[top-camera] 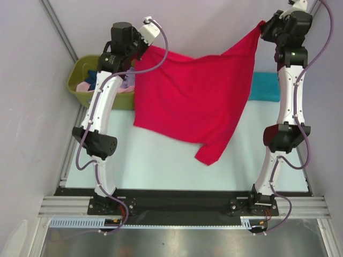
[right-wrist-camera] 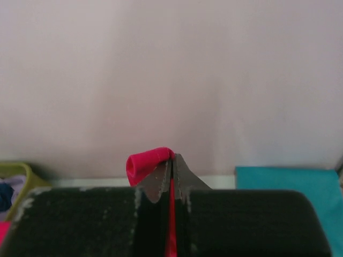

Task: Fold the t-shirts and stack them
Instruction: Flatten the tshirt out

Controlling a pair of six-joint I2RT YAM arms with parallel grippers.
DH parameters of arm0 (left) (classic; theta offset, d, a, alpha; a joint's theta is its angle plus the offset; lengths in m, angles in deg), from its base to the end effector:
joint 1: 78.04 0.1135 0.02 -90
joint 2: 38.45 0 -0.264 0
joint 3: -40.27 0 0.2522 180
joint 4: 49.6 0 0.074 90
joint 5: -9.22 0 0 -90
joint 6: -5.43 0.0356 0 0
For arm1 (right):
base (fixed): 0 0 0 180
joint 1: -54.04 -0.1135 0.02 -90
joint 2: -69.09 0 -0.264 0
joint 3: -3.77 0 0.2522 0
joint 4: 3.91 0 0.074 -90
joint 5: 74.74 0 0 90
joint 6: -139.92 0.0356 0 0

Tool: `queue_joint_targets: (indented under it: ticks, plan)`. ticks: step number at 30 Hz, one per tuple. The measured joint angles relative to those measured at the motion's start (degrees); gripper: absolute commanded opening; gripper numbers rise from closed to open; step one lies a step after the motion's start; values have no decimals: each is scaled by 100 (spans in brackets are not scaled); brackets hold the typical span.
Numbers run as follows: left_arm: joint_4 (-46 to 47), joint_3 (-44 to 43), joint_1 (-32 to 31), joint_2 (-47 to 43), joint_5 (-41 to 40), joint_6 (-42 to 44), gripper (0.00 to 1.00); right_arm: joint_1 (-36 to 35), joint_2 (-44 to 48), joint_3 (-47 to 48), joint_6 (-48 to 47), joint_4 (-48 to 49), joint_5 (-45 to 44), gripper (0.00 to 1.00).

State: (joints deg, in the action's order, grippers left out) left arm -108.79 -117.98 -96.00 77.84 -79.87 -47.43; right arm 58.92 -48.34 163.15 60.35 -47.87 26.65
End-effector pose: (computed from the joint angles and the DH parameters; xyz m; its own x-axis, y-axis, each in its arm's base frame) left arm 0.4081 -0.1329 0.4864 -0.0298 0.6443 -0.7642 0.4274 0.6993 0.5729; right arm 0.4370 -0.0303 0.5126 -0.0549 0.1828 -0.9816 -0.1051 0.9766 0.1877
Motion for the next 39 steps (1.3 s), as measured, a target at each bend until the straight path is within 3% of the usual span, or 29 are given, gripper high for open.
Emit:
queue_joint_targets:
  ticks: [5, 12, 15, 20, 24, 28, 32, 39]
  plan:
    - [964, -33, 42, 52, -251, -4, 0, 332, -111, 131, 686, 914, 4, 0]
    - [2057, 505, 63, -372, -372, 299, 0, 750, 885, -358, 737, 1746, -57, 0]
    - [2133, 1307, 63, -758, -275, 409, 0, 734, 1878, -1698, 621, 2100, -37, 0]
    - [2026, 3169, 66, -1521, 48, 588, 0, 699, 3748, -4837, 527, 2450, -37, 0]
    - [1860, 5239, 35, -2393, 190, 868, 0, 699, 5053, -6996, 575, 2009, -162, 0]
    - [1521, 7066, -37, -3348, 321, 1067, 0, 699, 6408, -8500, 761, 1110, -514, 0]
    - [1097, 8476, -243, -4341, 494, 1093, 0, 704, 7656, -9160, 1128, -42, -1060, 0]
    - [297, 9991, -555, -5294, 739, 1029, 0, 704, 8970, -9689, 2280, -1851, -1864, 0]
